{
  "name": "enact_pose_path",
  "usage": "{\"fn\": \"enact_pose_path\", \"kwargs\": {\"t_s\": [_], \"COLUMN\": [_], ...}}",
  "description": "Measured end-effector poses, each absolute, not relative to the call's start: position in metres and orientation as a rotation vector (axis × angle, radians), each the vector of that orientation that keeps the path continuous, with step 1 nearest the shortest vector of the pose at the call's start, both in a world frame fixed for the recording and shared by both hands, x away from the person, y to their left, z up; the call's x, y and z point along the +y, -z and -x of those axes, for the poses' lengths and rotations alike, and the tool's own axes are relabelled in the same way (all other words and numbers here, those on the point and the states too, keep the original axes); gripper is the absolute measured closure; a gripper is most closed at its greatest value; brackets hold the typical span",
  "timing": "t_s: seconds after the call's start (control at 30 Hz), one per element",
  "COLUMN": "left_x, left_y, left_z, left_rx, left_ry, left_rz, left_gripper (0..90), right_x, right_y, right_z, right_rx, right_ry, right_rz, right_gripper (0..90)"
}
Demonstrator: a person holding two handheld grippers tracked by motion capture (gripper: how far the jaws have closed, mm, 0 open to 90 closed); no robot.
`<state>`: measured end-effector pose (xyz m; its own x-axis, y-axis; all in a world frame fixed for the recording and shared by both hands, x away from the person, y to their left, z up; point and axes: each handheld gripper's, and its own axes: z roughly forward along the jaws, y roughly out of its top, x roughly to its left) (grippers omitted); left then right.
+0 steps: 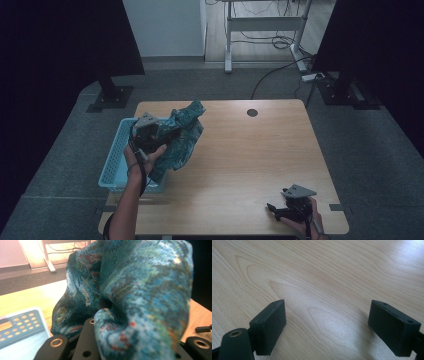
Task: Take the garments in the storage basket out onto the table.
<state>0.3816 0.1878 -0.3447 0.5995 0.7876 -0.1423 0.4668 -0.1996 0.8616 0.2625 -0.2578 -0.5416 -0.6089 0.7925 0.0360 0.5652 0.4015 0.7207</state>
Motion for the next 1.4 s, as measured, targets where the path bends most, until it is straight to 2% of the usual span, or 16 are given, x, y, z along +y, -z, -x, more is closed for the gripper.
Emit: {"fn": "enact_pose_path", "kwargs": {"t_s": [0.93, 1.4], "left_x": [0.153, 0.14], "left_y": [0.35, 0.336], "left_z": [-0.382, -0.381], "left_rx": [0.944, 0.908], "left_ry": [-0.362, -0.371], "left_rz": [-1.878, -1.883], "left_gripper": [77.7, 77.7], "right_x": [-0.258, -0.258], "right_y": [0.542, 0.542], "right_z": [-0.263, -0.262], "right_rx": [2.351, 2.35], "right_ry": [-1.026, -1.025], "right_rz": [-1.179, -1.179], "right_gripper": [14.9, 14.9]}}
